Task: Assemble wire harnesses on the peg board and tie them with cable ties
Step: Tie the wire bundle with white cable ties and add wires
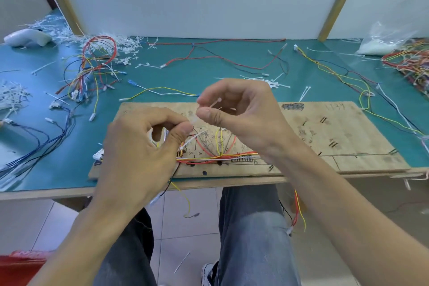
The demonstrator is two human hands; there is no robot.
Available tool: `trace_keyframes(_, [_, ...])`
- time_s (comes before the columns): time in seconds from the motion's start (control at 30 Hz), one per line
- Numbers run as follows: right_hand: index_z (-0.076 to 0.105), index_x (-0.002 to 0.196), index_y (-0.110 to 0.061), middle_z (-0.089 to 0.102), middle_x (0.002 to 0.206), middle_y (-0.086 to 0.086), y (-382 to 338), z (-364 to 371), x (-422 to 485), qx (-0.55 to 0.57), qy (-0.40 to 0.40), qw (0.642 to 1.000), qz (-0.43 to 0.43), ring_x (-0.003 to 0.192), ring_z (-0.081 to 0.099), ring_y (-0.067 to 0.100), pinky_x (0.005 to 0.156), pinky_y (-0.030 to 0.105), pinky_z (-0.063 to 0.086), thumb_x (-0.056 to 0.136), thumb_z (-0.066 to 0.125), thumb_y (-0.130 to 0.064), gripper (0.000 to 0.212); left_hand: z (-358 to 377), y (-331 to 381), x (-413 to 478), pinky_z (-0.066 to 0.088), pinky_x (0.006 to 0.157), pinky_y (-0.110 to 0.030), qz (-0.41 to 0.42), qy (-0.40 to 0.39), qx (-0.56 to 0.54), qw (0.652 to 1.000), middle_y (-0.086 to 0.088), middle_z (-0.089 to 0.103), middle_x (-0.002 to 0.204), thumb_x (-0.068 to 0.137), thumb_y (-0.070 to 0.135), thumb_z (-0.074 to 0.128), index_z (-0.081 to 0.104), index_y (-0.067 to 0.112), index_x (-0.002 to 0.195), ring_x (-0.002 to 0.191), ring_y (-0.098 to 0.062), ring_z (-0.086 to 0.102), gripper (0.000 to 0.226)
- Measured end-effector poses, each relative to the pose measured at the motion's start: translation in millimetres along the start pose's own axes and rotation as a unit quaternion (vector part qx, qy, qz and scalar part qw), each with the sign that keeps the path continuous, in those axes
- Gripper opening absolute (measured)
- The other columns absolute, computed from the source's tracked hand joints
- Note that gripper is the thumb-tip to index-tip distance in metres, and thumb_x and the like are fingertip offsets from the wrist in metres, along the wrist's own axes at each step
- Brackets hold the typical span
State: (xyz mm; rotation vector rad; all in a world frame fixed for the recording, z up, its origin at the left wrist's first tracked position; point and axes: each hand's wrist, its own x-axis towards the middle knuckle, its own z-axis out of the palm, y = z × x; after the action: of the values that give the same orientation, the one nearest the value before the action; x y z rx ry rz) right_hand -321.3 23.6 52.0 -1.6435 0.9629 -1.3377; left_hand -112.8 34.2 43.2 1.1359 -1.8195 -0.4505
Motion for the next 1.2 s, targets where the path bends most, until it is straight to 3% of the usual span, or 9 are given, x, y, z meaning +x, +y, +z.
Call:
trace_keyframes(0.17, [0.077, 0.098, -0.005, 0.077, 0.093, 0.015, 9.5, 16.4, -20.6, 0.219, 0.043, 0.970, 0.095, 0.075, 0.068, 0.022, 0.077, 0.031, 0.059, 0.094, 0.071, -0.002, 0.008, 5.1, -3.8, -18.1, 0.041, 0.064, -0.019, -0.028, -0.020, -0.062, 0.997, 0.013, 0.067, 0.072, 0.092, 0.030, 0.076, 0.075, 0.037, 0.081, 0.067, -0.013, 0.051, 0.013])
trace_keyframes(0.33, [0.080, 0.102, -0.005, 0.078, 0.101, 0.020, 14.2, 16.8, -26.6, 0.217, 0.028, 0.970, 0.104, 0.079, 0.074, 0.022, 0.075, 0.029, 0.061, 0.094, 0.069, -0.008, 0.014, 0.2, -16.6, -25.1, 0.039, 0.065, -0.014, -0.057, -0.041, -0.069, 0.995, 0.015, 0.070, 0.070, 0.096, 0.024, 0.075, 0.078, 0.030, 0.083, 0.065, -0.007, 0.053, 0.014])
trace_keyframes(0.47, [0.082, 0.090, -0.012, 0.078, 0.093, 0.014, 17.6, 20.4, -23.8, 0.183, 0.048, 0.975, 0.114, 0.072, 0.068, 0.020, 0.066, 0.029, 0.057, 0.090, 0.075, -0.019, 0.010, 1.7, -19.8, -29.4, 0.050, 0.078, -0.038, -0.070, -0.064, -0.064, 0.993, 0.016, 0.075, 0.077, 0.097, 0.028, 0.074, 0.079, 0.028, 0.085, 0.079, -0.022, 0.063, 0.013])
trace_keyframes(0.53, [0.081, 0.089, -0.012, 0.077, 0.091, 0.013, 18.8, 22.0, -22.1, 0.174, 0.054, 0.977, 0.113, 0.071, 0.065, 0.020, 0.065, 0.029, 0.056, 0.090, 0.076, -0.021, 0.010, 3.6, -19.8, -29.9, 0.050, 0.079, -0.042, -0.067, -0.065, -0.065, 0.993, 0.016, 0.075, 0.080, 0.097, 0.026, 0.075, 0.079, 0.027, 0.084, 0.079, -0.023, 0.062, 0.013])
trace_keyframes(0.73, [0.077, 0.099, -0.003, 0.076, 0.091, 0.017, 20.6, 26.1, -28.5, 0.188, 0.070, 0.974, 0.103, 0.065, 0.061, 0.020, 0.061, 0.029, 0.053, 0.095, 0.071, -0.006, 0.008, 8.4, -21.3, -32.8, 0.048, 0.075, -0.042, -0.059, -0.056, -0.074, 0.994, 0.015, 0.075, 0.083, 0.097, 0.024, 0.074, 0.080, 0.025, 0.087, 0.075, -0.022, 0.059, 0.011])
trace_keyframes(0.87, [0.076, 0.096, -0.006, 0.077, 0.086, 0.012, 19.6, 20.3, -28.0, 0.074, 0.155, 0.984, 0.056, 0.067, 0.068, 0.022, 0.061, 0.032, 0.057, 0.096, 0.074, -0.011, 0.005, 5.7, -27.0, -42.2, 0.047, 0.076, -0.033, -0.027, -0.043, 0.016, 0.999, 0.018, 0.065, 0.085, 0.093, 0.038, 0.076, 0.080, 0.035, 0.095, 0.078, -0.011, 0.054, 0.005])
trace_keyframes(0.97, [0.076, 0.094, -0.010, 0.078, 0.081, 0.006, 23.8, 17.2, -21.9, -0.064, 0.216, 0.974, -0.002, 0.068, 0.075, 0.024, 0.063, 0.036, 0.061, 0.096, 0.077, -0.017, 0.008, 1.8, -31.7, -52.0, 0.045, 0.080, -0.041, 0.055, -0.065, 0.142, 0.986, 0.027, 0.057, 0.081, 0.090, 0.036, 0.076, 0.079, 0.032, 0.096, 0.084, -0.011, 0.049, 0.008])
trace_keyframes(1.1, [0.075, 0.092, -0.012, 0.077, 0.079, 0.002, 38.7, 22.9, -17.9, -0.144, 0.211, 0.967, -0.004, 0.068, 0.077, 0.020, 0.070, 0.047, 0.064, 0.097, 0.076, -0.019, 0.009, 4.1, -38.9, -63.3, 0.043, 0.081, -0.043, 0.155, -0.107, 0.240, 0.952, 0.015, 0.074, 0.105, 0.093, 0.024, 0.077, 0.080, 0.024, 0.101, 0.097, -0.021, 0.056, 0.009])
trace_keyframes(1.2, [0.075, 0.091, -0.014, 0.077, 0.077, -0.001, 47.2, 28.0, -13.6, -0.169, 0.184, 0.968, 0.005, 0.067, 0.076, 0.016, 0.071, 0.044, 0.064, 0.096, 0.077, -0.016, 0.006, 4.0, -41.0, -64.6, 0.041, 0.081, -0.041, 0.182, -0.105, 0.270, 0.940, 0.014, 0.073, 0.110, 0.094, 0.024, 0.073, 0.080, 0.022, 0.106, 0.100, -0.022, 0.056, 0.014])
